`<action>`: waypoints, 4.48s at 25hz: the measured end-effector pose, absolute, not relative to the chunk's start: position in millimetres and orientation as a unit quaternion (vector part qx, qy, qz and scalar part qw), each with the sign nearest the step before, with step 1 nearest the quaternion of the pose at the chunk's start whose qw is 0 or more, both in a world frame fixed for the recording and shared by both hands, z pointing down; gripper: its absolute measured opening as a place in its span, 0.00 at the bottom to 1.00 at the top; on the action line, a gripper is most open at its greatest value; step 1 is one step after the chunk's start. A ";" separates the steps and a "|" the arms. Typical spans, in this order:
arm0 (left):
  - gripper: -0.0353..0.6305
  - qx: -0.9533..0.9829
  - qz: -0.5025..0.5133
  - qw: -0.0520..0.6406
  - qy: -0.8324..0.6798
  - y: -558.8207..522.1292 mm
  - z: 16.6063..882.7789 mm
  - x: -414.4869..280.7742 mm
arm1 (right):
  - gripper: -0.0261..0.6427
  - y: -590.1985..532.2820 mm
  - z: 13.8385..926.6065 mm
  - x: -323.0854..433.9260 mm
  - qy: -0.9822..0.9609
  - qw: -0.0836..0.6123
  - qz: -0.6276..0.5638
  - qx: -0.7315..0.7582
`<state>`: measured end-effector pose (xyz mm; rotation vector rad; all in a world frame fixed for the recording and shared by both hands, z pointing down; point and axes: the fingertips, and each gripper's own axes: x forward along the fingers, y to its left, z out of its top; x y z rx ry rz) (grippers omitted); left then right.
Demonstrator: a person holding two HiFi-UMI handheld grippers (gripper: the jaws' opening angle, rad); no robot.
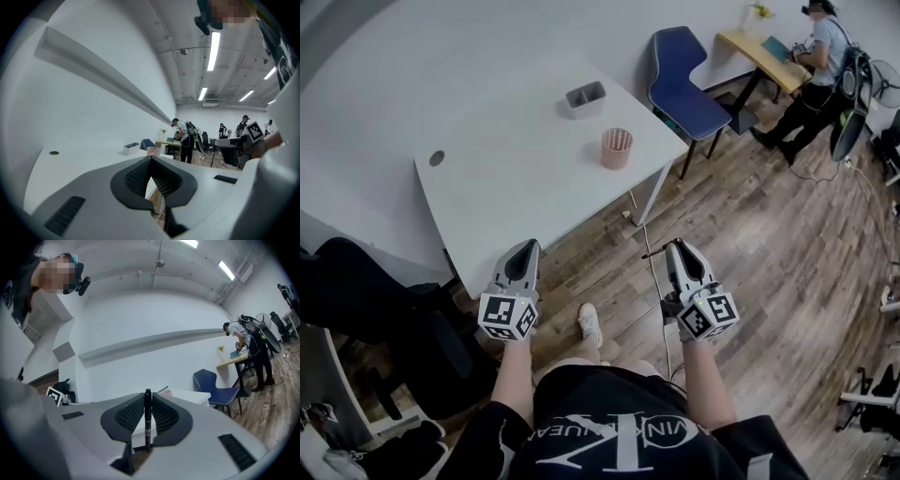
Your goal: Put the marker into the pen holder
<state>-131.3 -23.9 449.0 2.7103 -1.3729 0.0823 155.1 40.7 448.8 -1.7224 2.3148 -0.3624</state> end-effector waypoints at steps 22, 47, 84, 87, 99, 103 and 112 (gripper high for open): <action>0.07 0.917 0.035 0.057 -0.393 -182.6 457.4 -81.9 | 0.13 -113.7 436.7 163.2 0.784 0.134 -0.108 -0.597; 0.07 0.904 0.028 0.075 -0.421 -264.4 463.1 -59.5 | 0.13 -233.6 405.7 159.0 0.828 0.153 -0.115 -0.527; 0.07 0.858 0.042 0.104 -0.501 -294.2 496.1 -89.9 | 0.13 -311.6 464.7 142.6 0.849 0.139 -0.200 -0.469; 0.07 0.856 0.046 0.105 -0.504 -292.6 500.0 -91.6 | 0.13 -311.6 471.8 141.2 0.850 0.132 -0.203 -0.467; 0.07 0.844 0.050 0.119 -0.520 -291.2 511.2 -102.9 | 0.13 -312.4 486.0 130.0 0.860 0.108 -0.209 -0.454; 0.07 0.842 0.051 0.123 -0.523 -289.9 514.7 -105.0 | 0.13 -312.0 488.0 127.3 0.868 0.087 -0.195 -0.448; 0.07 0.839 0.054 0.126 -0.526 -288.8 517.8 -105.7 | 0.13 -310.3 496.3 127.5 0.878 0.052 -0.183 -0.439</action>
